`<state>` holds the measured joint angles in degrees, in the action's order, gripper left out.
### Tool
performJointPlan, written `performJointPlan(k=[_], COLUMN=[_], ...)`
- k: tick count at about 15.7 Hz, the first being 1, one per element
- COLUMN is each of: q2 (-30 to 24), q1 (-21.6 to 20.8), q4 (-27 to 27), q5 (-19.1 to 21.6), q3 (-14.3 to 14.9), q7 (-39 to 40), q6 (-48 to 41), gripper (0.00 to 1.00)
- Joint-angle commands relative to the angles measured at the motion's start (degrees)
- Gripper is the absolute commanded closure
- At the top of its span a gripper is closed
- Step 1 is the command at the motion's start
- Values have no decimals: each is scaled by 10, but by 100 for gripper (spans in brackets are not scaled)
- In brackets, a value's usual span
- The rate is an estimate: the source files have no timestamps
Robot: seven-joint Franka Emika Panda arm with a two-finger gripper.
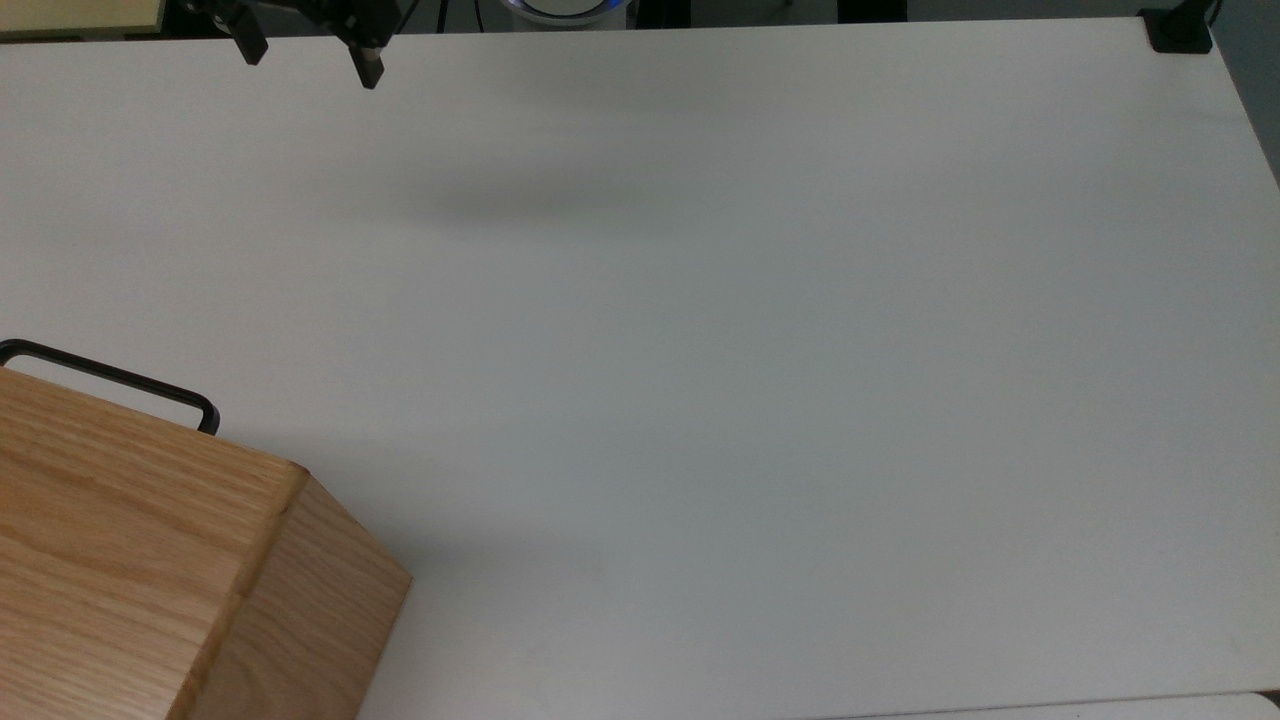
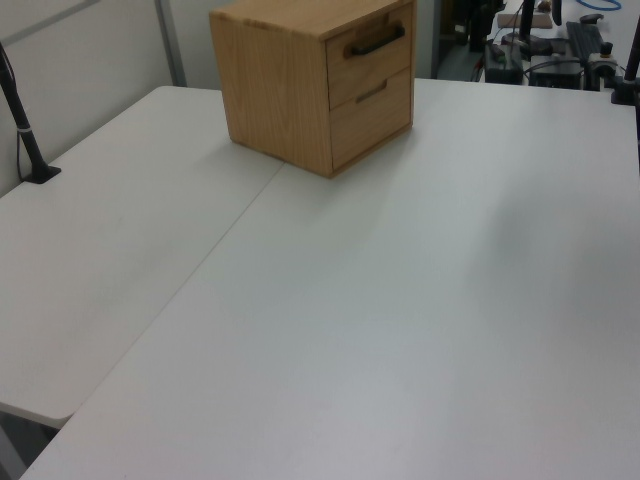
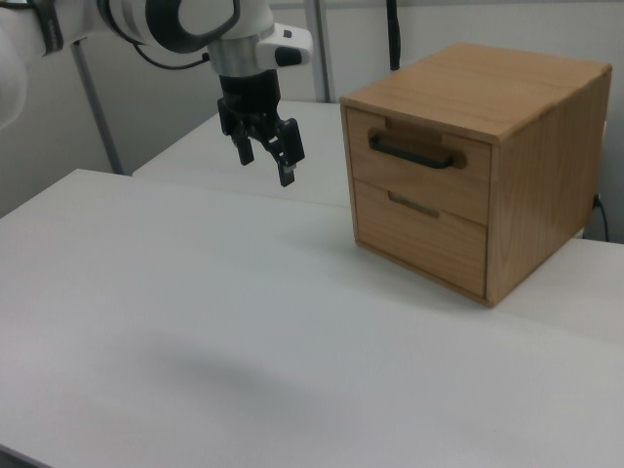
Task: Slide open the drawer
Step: 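Move the gripper toward the black handle of the upper drawer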
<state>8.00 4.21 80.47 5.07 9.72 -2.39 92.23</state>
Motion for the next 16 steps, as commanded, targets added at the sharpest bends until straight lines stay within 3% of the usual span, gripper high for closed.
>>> performJointPlan(k=[1, 4, 6, 10, 16], q2=[-15, -14, -12, 3, 40], q1=[13, 35, 41, 43, 56], q4=[12, 12, 13, 14, 14], q5=[42, 86, 120, 123, 171], q3=[3, 3, 7, 7, 8], q7=[-29, -99, -204, -384, -537], q6=[11, 42, 100, 168, 260], gripper=[0, 0, 0, 0, 0])
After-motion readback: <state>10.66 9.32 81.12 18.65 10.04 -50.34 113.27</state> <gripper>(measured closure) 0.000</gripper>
